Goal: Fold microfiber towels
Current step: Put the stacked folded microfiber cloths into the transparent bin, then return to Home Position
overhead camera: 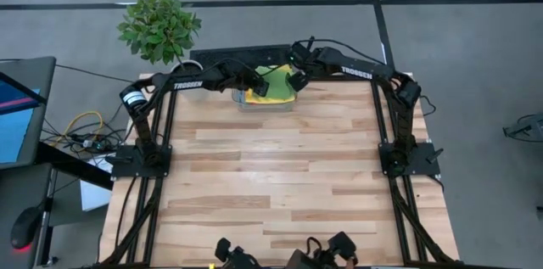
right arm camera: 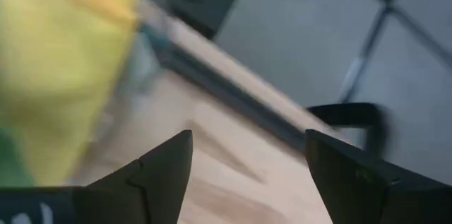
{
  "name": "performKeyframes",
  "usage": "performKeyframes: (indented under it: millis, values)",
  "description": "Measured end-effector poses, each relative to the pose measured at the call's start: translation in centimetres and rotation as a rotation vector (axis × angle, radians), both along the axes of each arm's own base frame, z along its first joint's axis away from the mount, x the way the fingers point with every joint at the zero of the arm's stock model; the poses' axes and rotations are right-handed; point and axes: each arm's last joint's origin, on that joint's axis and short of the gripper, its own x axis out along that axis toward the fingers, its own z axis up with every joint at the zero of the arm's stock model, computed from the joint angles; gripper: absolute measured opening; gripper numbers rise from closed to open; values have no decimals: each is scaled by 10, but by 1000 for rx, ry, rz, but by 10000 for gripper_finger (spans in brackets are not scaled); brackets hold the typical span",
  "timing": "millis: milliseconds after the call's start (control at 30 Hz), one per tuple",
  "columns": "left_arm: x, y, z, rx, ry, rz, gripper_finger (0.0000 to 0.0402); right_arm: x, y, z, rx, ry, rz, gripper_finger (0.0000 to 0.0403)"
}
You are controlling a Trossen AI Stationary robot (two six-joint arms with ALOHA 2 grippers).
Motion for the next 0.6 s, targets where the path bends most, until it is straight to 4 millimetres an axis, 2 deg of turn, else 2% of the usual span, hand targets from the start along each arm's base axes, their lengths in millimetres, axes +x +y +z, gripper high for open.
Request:
performKeyframes:
  millis: [133,233,333,433,533,600]
  values:
    - [0,-2,4,-26,-34,-30,178,-11,4,16,-69,94,-18,295]
    - [-2,-4,15,-52,-87,-69,178,-21,10,37,-105,82,-30,295]
    - [-6,-7,28,-51,-129,-76,177,-26,18,58,-98,-23,-7,295]
    - [-11,-11,46,-25,-169,-76,177,-22,34,77,-76,-192,95,295]
    - [-20,-14,64,9,-198,-75,177,-14,48,84,-63,-333,201,295]
    - [-28,-18,75,11,-201,-69,177,-10,50,79,-54,-382,221,295]
